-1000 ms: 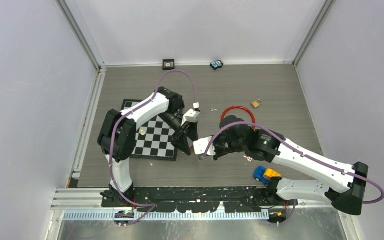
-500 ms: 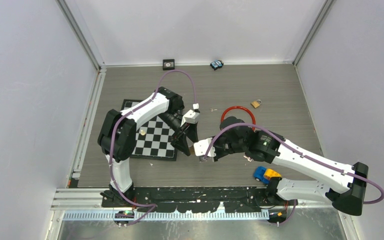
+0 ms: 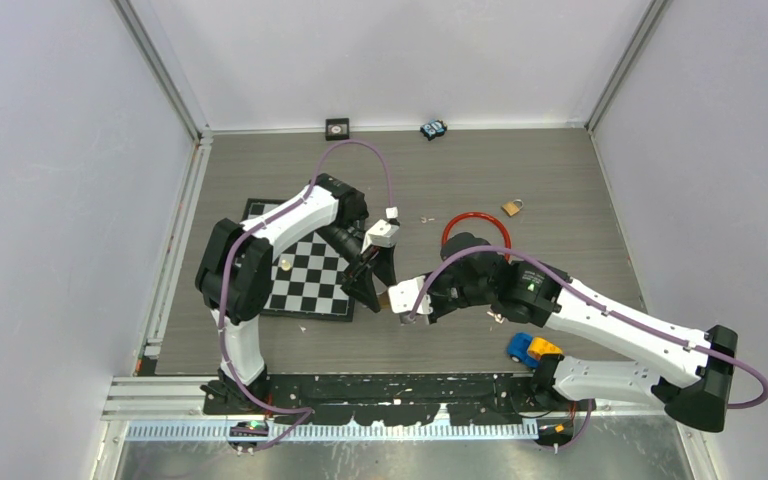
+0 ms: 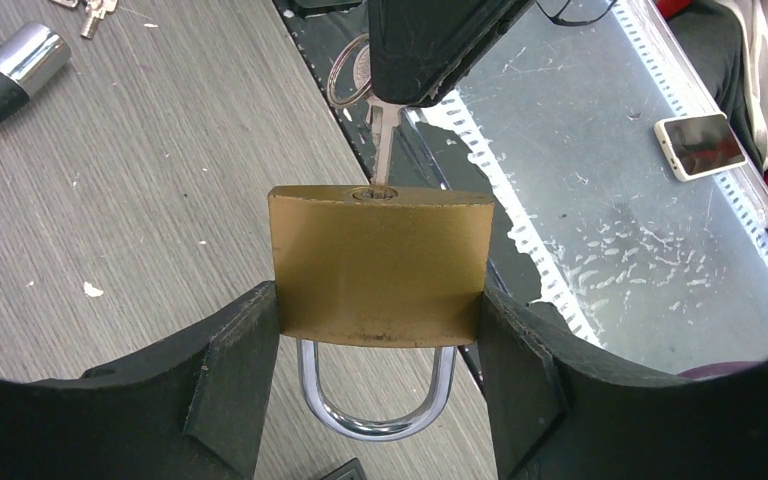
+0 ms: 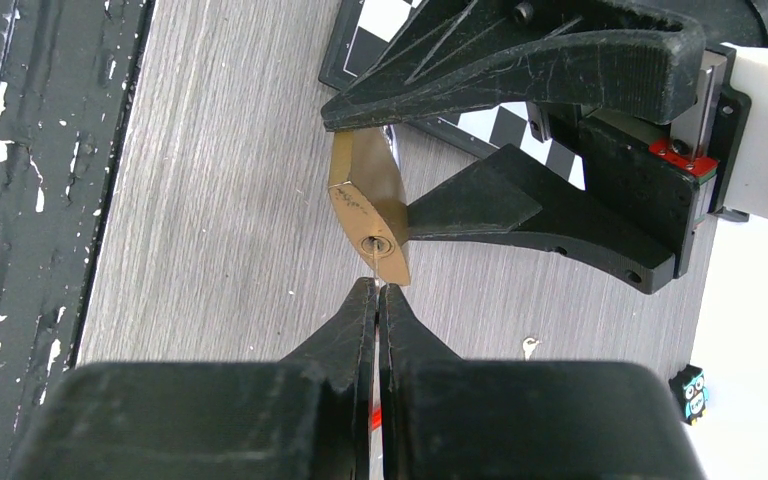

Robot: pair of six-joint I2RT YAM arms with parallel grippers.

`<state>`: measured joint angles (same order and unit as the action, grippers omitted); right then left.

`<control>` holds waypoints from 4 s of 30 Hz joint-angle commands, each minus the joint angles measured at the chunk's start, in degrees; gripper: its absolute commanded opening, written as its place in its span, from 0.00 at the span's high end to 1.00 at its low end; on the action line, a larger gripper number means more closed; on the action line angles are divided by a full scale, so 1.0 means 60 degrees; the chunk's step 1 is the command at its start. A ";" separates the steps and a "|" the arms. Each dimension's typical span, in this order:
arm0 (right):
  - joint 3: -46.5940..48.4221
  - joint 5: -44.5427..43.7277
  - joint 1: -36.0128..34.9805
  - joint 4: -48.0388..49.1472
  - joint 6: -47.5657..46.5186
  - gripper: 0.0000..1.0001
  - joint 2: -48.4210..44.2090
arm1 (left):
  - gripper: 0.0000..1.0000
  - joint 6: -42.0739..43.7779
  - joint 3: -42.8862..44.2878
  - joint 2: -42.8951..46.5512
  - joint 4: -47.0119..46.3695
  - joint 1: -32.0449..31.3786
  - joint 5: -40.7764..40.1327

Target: Unlock with the key

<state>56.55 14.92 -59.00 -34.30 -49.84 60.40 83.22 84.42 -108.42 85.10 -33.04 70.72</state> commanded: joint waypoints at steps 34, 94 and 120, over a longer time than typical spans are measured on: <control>0.0312 0.0541 0.0137 0.0414 0.0236 0.99 -0.0179 | 1.00 0.0654 0.0016 0.0829 0.0787 -0.0086 0.1261; 0.0729 0.0696 0.0150 -0.0322 0.0017 0.99 -0.0375 | 1.00 0.1115 -0.0010 0.0741 0.1061 -0.0134 0.1179; 0.0711 0.0771 0.0137 -0.0223 -0.0527 0.99 -0.0224 | 1.00 0.1260 0.0124 0.0496 0.1574 -0.0133 0.1408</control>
<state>58.61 18.90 -58.26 -37.65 -51.40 59.55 89.23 83.66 -106.78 87.09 -33.65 72.27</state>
